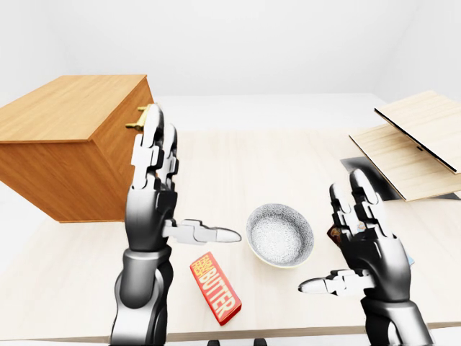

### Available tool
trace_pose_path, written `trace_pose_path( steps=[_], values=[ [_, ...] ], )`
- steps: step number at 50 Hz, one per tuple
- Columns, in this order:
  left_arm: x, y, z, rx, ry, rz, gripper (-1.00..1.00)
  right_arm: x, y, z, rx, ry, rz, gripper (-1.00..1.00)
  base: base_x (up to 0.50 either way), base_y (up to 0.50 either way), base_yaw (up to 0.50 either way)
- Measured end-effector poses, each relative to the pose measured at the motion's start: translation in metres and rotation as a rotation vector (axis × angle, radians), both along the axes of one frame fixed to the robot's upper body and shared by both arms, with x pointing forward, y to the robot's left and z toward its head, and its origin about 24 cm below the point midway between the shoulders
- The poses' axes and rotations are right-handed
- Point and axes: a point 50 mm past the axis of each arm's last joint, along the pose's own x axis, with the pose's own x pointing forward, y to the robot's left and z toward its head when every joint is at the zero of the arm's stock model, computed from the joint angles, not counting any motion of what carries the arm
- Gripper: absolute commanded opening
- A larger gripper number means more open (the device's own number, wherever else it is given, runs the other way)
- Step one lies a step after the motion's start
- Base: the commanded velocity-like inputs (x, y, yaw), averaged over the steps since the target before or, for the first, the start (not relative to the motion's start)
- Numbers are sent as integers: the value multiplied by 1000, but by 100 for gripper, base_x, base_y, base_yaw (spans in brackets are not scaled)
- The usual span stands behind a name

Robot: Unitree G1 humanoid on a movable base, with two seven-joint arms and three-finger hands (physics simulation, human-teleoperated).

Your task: Close the top drawer of the cabinet and put the bowl on top of it.

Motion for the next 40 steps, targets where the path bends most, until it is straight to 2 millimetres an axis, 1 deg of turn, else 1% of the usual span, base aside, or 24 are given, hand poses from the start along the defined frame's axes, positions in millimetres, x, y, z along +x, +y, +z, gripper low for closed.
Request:
trace_pose_path(
  steps=[7, 17, 28, 40],
  values=[
    [-6, -21, 2, 38, -17, -38, 100, -4, -9, 8, 15, -17, -9, 100, 0, 0, 0],
    [-8, -44, -8, 102, 15, -62, 100, -15, -24, 28, 17, -127, -48, 100, 0, 0, 0],
    [-14, -63, -15, 178, 27, -80, 100, -27, -35, 43, 9, -221, -86, 100, 0, 0, 0],
    [-31, -80, -20, 259, 13, -106, 100, -33, -39, 50, 2, -267, -108, 100, 0, 0, 0]
  ],
)
